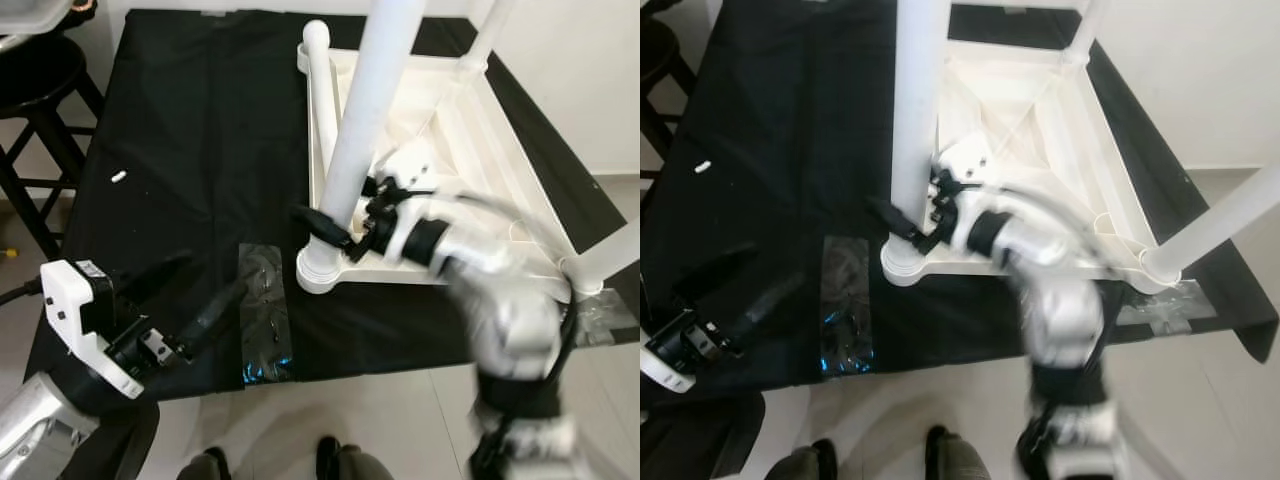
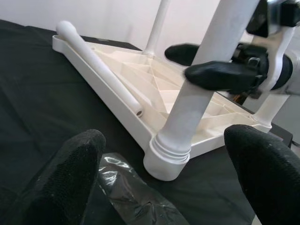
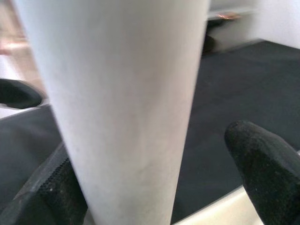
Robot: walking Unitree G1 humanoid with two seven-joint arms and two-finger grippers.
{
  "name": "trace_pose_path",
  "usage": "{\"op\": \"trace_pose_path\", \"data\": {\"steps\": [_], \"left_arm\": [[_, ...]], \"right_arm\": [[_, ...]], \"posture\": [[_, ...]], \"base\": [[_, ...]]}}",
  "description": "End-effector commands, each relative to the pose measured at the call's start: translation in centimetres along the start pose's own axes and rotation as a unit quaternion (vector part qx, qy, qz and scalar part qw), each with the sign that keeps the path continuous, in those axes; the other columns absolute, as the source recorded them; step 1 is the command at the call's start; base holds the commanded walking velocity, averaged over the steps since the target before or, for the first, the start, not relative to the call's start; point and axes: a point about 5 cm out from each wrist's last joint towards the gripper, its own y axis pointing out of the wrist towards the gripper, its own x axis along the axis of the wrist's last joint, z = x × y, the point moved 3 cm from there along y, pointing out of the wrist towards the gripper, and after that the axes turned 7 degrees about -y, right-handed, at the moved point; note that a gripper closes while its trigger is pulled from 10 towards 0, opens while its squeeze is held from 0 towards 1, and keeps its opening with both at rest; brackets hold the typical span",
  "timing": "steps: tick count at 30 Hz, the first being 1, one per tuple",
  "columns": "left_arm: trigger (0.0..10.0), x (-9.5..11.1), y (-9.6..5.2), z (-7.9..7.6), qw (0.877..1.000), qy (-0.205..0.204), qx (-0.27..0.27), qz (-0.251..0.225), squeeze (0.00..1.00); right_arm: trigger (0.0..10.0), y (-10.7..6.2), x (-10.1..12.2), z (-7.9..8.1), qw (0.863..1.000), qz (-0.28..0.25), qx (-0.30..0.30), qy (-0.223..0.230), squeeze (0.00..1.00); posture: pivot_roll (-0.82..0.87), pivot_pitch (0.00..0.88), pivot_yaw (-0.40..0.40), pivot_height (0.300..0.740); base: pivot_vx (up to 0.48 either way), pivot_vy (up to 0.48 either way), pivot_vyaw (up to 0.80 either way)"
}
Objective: Building children table
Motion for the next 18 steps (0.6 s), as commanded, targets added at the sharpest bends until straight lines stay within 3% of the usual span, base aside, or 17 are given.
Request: {"op": "trace_pose_path", "data": {"steps": [1,3,7,11,12,18], "left_arm": [[10.0,0.0,-0.2,-0.5,1.000,0.004,-0.004,0.007,0.00],[10.0,0.0,-0.2,-0.5,1.000,0.004,-0.004,0.007,0.00],[10.0,0.2,-0.6,-0.8,1.000,0.005,-0.001,0.010,0.00],[10.0,0.2,-0.8,-0.9,1.000,0.005,0.001,0.012,0.00],[10.0,0.3,-0.9,-0.9,1.000,0.005,0.002,0.013,0.00],[10.0,0.3,-1.1,-1.1,1.000,0.005,0.004,0.016,0.00]], "right_arm": [[10.0,0.1,-0.5,-0.4,0.998,-0.016,0.061,0.012,0.00],[10.0,0.1,-0.5,-0.4,0.998,-0.016,0.061,0.012,0.00],[10.0,1.4,0.7,-2.0,0.989,-0.050,0.139,0.022,0.00],[10.0,2.2,1.4,-2.3,0.986,-0.064,0.153,0.020,0.00],[0.0,2.6,1.7,-2.4,0.983,-0.071,0.170,0.019,0.00],[0.0,2.8,2.2,-2.3,0.969,-0.078,0.236,0.007,0.00]], "posture": [[0.09,0.308,-0.129,0.740],[0.09,0.308,-0.129,0.740],[0.11,0.325,-0.127,0.740],[0.11,0.328,-0.124,0.740],[0.13,0.335,-0.123,0.740],[0.13,0.341,-0.121,0.740]], "base": [[0.000,0.000,0.00],[0.000,0.000,0.00],[0.000,0.000,0.00],[0.000,0.000,0.00],[0.000,0.000,0.00],[0.000,0.000,0.00]]}}
